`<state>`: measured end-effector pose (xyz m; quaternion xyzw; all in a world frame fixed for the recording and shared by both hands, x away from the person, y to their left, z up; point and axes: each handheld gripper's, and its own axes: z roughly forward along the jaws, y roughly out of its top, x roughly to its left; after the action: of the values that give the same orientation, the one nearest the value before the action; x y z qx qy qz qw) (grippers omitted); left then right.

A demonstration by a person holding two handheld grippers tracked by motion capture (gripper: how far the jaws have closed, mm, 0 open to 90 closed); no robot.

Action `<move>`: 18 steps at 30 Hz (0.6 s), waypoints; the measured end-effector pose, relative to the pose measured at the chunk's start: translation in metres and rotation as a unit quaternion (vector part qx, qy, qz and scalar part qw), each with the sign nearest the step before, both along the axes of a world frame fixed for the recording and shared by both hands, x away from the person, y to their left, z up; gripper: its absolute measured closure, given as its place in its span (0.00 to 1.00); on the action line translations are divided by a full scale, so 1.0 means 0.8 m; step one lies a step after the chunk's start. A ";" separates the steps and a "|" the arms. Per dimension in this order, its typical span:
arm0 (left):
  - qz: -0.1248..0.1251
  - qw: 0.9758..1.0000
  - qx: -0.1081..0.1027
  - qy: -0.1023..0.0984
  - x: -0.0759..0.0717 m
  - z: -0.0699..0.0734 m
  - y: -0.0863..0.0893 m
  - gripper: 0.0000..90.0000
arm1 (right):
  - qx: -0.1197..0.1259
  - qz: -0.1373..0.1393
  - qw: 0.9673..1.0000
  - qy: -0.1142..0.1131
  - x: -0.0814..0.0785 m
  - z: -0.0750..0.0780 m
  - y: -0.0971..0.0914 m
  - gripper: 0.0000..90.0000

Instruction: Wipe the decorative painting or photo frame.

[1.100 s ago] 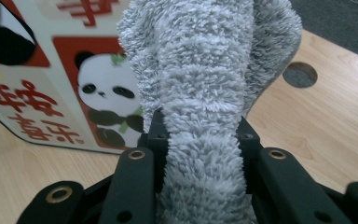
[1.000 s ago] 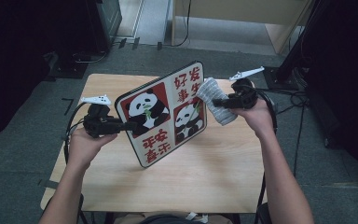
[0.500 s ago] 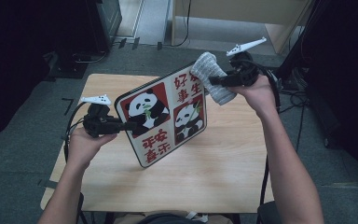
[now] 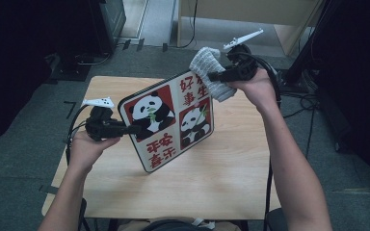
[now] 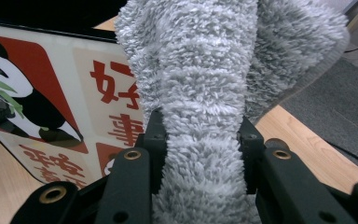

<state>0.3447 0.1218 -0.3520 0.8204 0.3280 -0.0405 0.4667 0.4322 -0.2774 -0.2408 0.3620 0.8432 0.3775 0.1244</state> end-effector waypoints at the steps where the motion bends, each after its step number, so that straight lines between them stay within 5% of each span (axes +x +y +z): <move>1: 0.000 1.000 0.000 0.000 0.000 0.000 0.000 0.88 | 0.001 0.000 1.000 0.000 0.000 -0.001 0.000 0.72; 6: -0.001 1.000 0.001 0.000 0.000 0.000 0.000 0.88 | 0.017 -0.010 1.000 -0.001 0.001 -0.006 -0.001 0.70; 18: -0.004 1.000 0.000 0.001 0.001 0.000 0.002 0.88 | -0.001 -0.012 1.000 0.009 0.002 -0.015 0.002 0.75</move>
<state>0.3457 0.1235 -0.3518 0.8214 0.3252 -0.0428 0.4666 0.4341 -0.2762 -0.2530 0.3754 0.8402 0.3719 0.1214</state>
